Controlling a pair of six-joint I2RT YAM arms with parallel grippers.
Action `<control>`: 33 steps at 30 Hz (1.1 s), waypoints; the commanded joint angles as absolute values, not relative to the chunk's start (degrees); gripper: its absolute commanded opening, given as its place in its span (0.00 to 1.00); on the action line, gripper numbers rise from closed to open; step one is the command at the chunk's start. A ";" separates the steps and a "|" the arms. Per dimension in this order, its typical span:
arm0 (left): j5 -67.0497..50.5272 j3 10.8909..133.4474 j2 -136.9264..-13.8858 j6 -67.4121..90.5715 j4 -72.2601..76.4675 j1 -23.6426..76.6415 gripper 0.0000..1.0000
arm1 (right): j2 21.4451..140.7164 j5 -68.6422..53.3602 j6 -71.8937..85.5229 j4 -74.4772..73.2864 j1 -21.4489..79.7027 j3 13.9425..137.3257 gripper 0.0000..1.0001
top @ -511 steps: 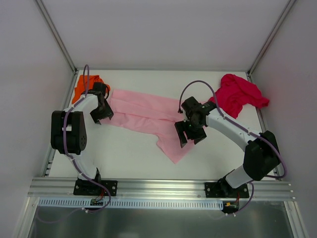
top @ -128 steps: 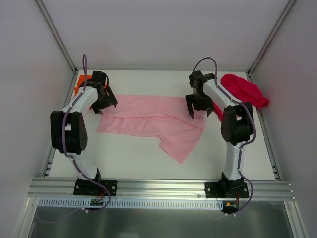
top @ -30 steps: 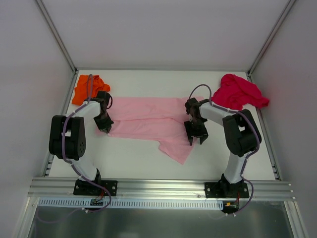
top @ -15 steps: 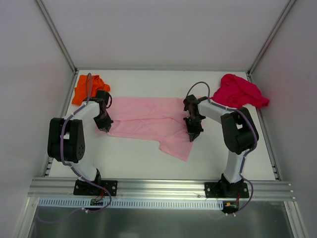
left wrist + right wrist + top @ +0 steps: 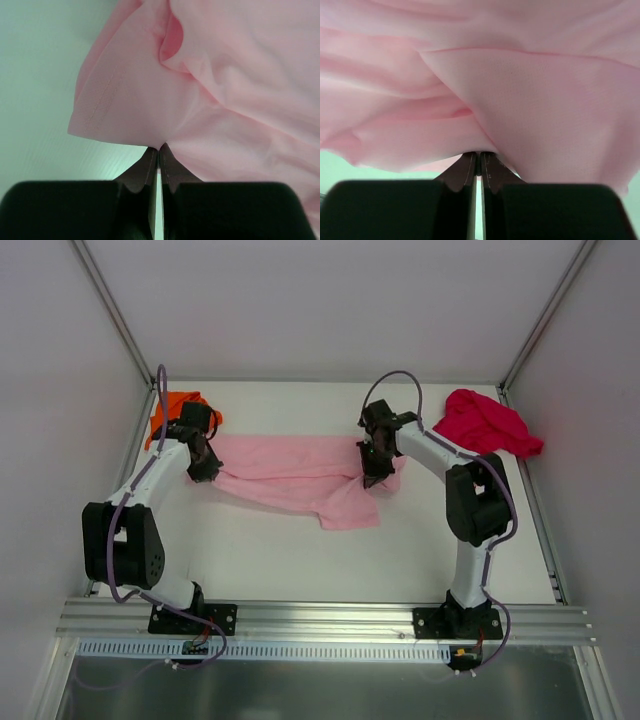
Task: Fold and stack the t-shirts
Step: Grap the side of the flattened tshirt closest away from the robot with both arms, then fold the other side of the tshirt into a rectangle
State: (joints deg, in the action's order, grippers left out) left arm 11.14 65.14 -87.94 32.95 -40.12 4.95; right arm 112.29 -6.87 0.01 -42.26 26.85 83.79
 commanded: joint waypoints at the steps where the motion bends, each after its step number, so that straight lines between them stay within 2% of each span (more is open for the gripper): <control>1: 14.06 70.39 -85.60 31.55 -41.57 5.36 0.00 | 111.45 -5.63 0.53 -44.63 26.19 89.90 0.01; 14: 15.12 73.83 -86.75 30.85 -42.45 5.36 0.00 | 109.60 -4.66 -2.29 -52.11 21.36 97.11 0.01; 20: 15.03 73.13 -84.82 30.32 -42.98 5.36 0.00 | 108.30 -6.24 -1.50 -60.47 20.74 100.99 0.01; 24: 14.94 71.63 -83.76 30.23 -42.54 5.36 0.00 | 104.68 -0.64 -1.05 -61.79 20.83 99.67 0.01; 33: 14.85 72.60 -84.73 29.88 -42.10 5.36 0.00 | 104.33 3.42 -0.18 -64.51 20.13 100.99 0.01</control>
State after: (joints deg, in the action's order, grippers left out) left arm 13.78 72.05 -86.24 31.29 -41.56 4.95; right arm 108.07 -0.73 -0.93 -61.98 20.82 99.42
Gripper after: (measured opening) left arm 0.010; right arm 0.039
